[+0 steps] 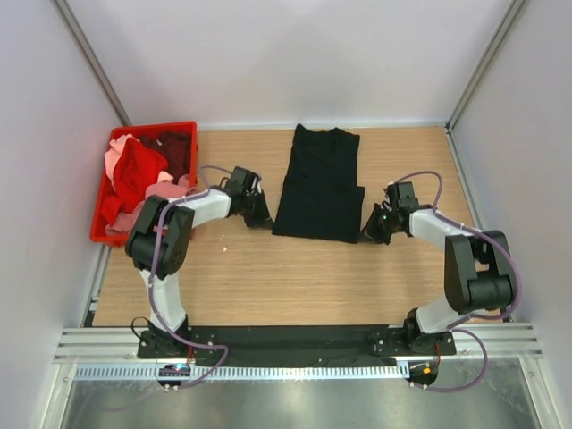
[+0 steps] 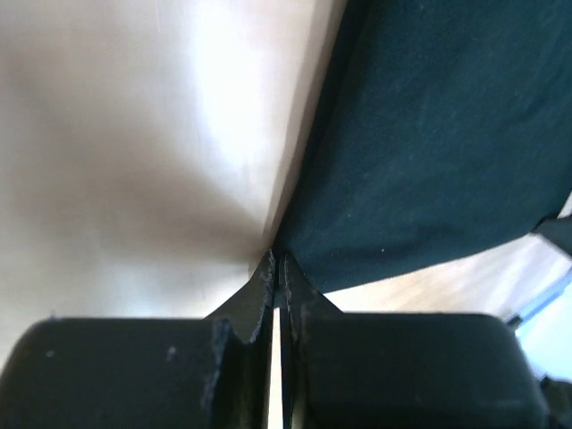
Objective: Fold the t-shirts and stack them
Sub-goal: Fold the tshirt
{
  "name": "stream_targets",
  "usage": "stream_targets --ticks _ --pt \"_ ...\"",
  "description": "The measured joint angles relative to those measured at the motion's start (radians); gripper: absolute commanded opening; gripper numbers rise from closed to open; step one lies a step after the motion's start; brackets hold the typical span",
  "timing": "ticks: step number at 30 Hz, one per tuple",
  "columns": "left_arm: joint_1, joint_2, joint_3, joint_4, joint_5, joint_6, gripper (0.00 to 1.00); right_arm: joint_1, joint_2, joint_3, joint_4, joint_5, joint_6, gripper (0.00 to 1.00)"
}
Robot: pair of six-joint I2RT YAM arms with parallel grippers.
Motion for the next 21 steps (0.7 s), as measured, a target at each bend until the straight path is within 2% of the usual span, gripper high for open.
stream_targets --ticks 5,7,8,9,12,13,17,21 --pt "-0.061 -0.145 -0.200 0.013 -0.011 -0.079 0.00 0.005 -0.138 -0.080 -0.081 0.045 0.002 0.01" --pt "-0.082 -0.210 -0.282 0.011 -0.015 -0.112 0.04 0.006 -0.198 -0.126 -0.110 0.051 0.007 0.02" --pt "-0.091 -0.245 -0.322 0.014 -0.017 -0.129 0.09 0.010 -0.225 -0.150 -0.123 0.050 0.013 0.11" --pt "-0.097 -0.279 -0.360 0.010 -0.021 -0.141 0.19 0.011 -0.249 -0.174 -0.134 0.047 0.021 0.18" --pt "-0.116 -0.369 -0.438 -0.019 -0.033 -0.179 0.34 0.016 -0.309 -0.226 -0.178 0.048 0.034 0.36" --pt "-0.123 -0.403 -0.455 -0.043 -0.047 -0.187 0.34 0.016 -0.329 -0.237 -0.198 0.051 0.041 0.37" --pt "-0.142 -0.492 -0.456 -0.163 -0.115 -0.200 0.37 0.016 -0.396 -0.228 -0.259 0.068 0.055 0.37" --pt "-0.143 -0.496 -0.330 -0.213 -0.188 -0.156 0.36 0.017 -0.383 -0.137 -0.280 0.089 0.052 0.31"
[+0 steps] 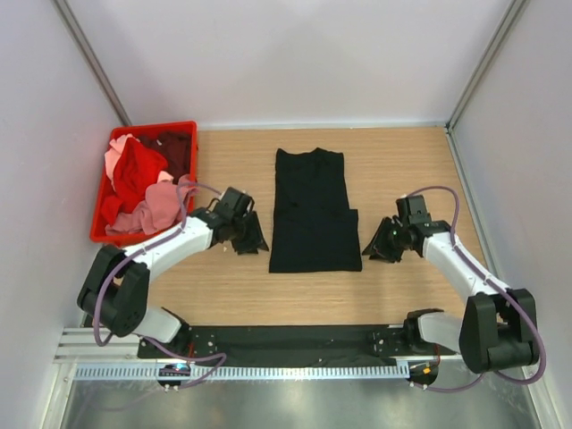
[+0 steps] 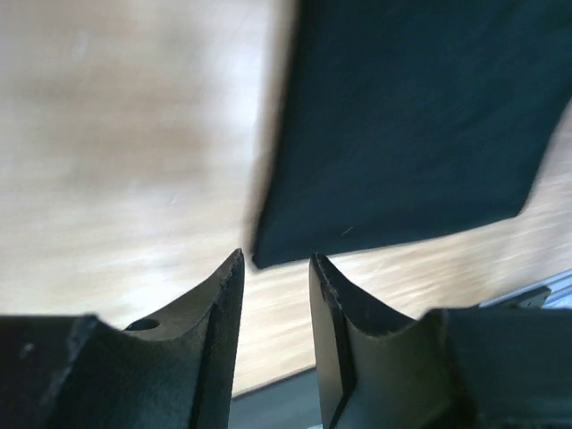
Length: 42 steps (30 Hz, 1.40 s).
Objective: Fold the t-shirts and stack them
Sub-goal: Fold the tshirt
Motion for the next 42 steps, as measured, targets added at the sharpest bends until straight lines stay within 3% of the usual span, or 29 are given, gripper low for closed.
stream_targets --ticks 7,10,15,21,25,33,42 --pt "0.001 0.173 0.248 0.107 0.031 0.127 0.30 0.000 0.232 0.214 0.084 -0.007 -0.071 0.18" --pt "0.001 0.286 0.307 0.153 0.058 0.154 0.29 0.000 0.330 0.285 0.108 -0.009 -0.097 0.17" --pt "0.022 0.435 0.372 0.158 0.050 0.161 0.28 0.000 0.465 0.362 0.165 -0.027 -0.130 0.21" --pt "0.091 0.478 0.372 0.172 0.034 0.132 0.29 0.000 0.548 0.377 0.211 -0.039 -0.172 0.30" --pt "0.100 0.480 0.376 0.177 0.032 0.123 0.30 0.000 0.557 0.379 0.219 -0.039 -0.198 0.34" --pt "0.097 0.480 0.452 0.114 0.006 0.152 0.43 0.000 0.557 0.410 0.228 -0.052 -0.226 0.41" --pt "0.097 0.534 0.577 0.029 -0.059 0.240 0.41 0.000 0.595 0.426 0.258 -0.097 -0.243 0.42"
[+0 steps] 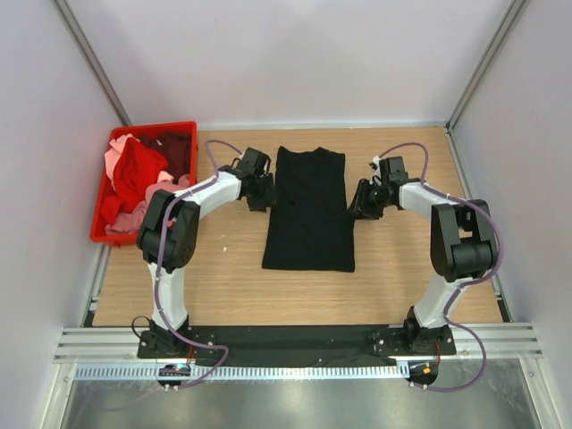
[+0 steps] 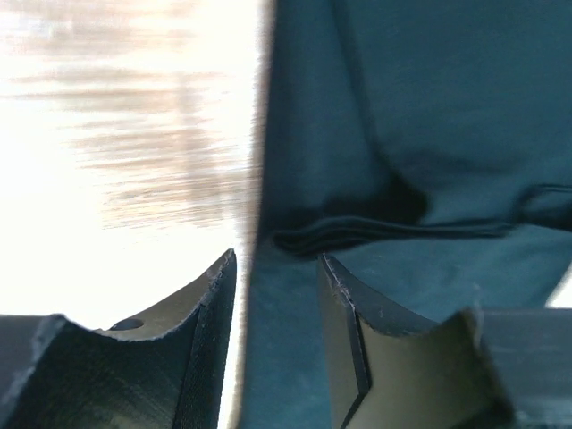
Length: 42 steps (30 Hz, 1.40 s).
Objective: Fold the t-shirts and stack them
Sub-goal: Fold the tshirt
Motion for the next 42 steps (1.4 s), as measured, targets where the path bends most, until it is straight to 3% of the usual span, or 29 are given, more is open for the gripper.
stream_targets --ticks 3,4,7,16,20,22,23,24,27,34,42 --pt "0.000 0.043 0.000 -0.022 -0.011 0.008 0.30 0.000 0.029 0.000 0.015 -0.013 0.000 0.41" --pt "0.000 0.056 0.000 -0.024 -0.011 0.007 0.16 0.000 0.037 0.000 0.022 -0.016 -0.001 0.40" --pt "0.003 0.063 0.005 -0.022 -0.011 0.012 0.00 0.000 0.053 0.000 0.039 -0.027 -0.002 0.36" --pt "0.013 0.066 0.005 -0.021 -0.005 -0.028 0.00 0.000 0.068 -0.001 0.066 -0.041 -0.015 0.31" --pt "0.024 0.066 0.003 -0.023 -0.005 -0.059 0.00 0.000 0.068 -0.001 0.065 -0.027 -0.018 0.39" --pt "0.028 0.066 0.003 -0.024 -0.003 -0.065 0.08 0.001 0.064 -0.001 0.060 -0.020 -0.014 0.44" --pt "0.029 0.066 0.003 -0.024 -0.002 -0.065 0.18 0.002 0.058 -0.001 0.057 -0.011 -0.013 0.45" --pt "0.031 0.065 0.003 -0.027 -0.003 -0.068 0.35 0.002 0.048 -0.001 0.044 0.000 -0.008 0.45" --pt "0.033 0.039 -0.003 -0.044 -0.010 -0.077 0.48 0.002 0.016 0.006 -0.017 0.051 0.027 0.48" --pt "0.038 -0.123 -0.055 -0.125 -0.049 -0.064 0.50 0.003 -0.153 -0.057 -0.136 0.107 0.142 0.54" --pt "0.013 -0.381 -0.402 -0.091 0.006 -0.076 0.50 0.055 -0.389 -0.339 -0.218 0.115 0.295 0.59"
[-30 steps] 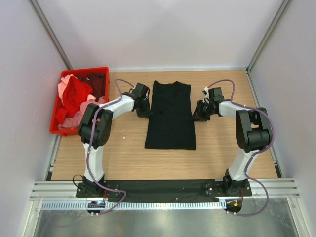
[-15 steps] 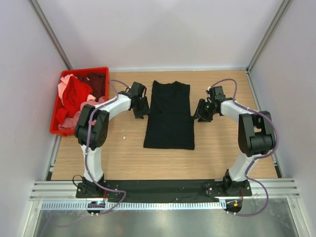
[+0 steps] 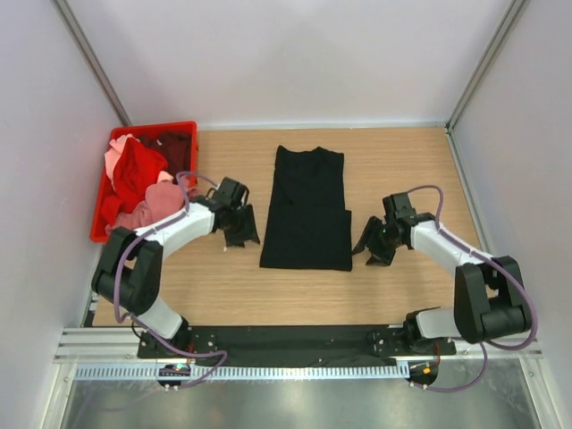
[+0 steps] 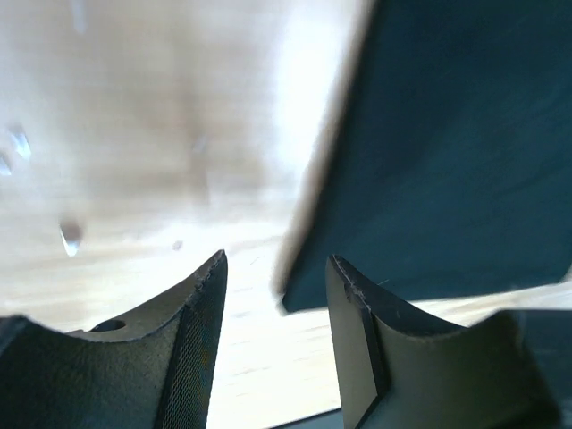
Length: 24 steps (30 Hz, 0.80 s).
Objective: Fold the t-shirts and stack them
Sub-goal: Fold the tshirt
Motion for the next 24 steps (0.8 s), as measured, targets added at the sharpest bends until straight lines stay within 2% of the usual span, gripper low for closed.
stream_targets --ticks 4,7,19,23,24 --pt "-0.031 -0.011 -0.156 0.034 0.034 -0.023 0.50 0.047 -0.079 -0.084 -0.003 0.013 0.078 0.60" --pt "-0.036 -0.046 -0.210 0.096 0.082 -0.056 0.50 0.063 -0.126 -0.134 0.016 0.018 0.127 0.60" --pt "-0.037 -0.056 -0.269 0.254 0.127 -0.124 0.44 0.121 -0.147 -0.217 0.168 0.021 0.253 0.56" --pt "-0.046 -0.041 -0.274 0.287 0.134 -0.142 0.25 0.140 -0.146 -0.239 0.217 0.016 0.278 0.47" --pt "-0.051 -0.036 -0.275 0.293 0.134 -0.145 0.13 0.142 -0.146 -0.244 0.226 0.016 0.283 0.44"
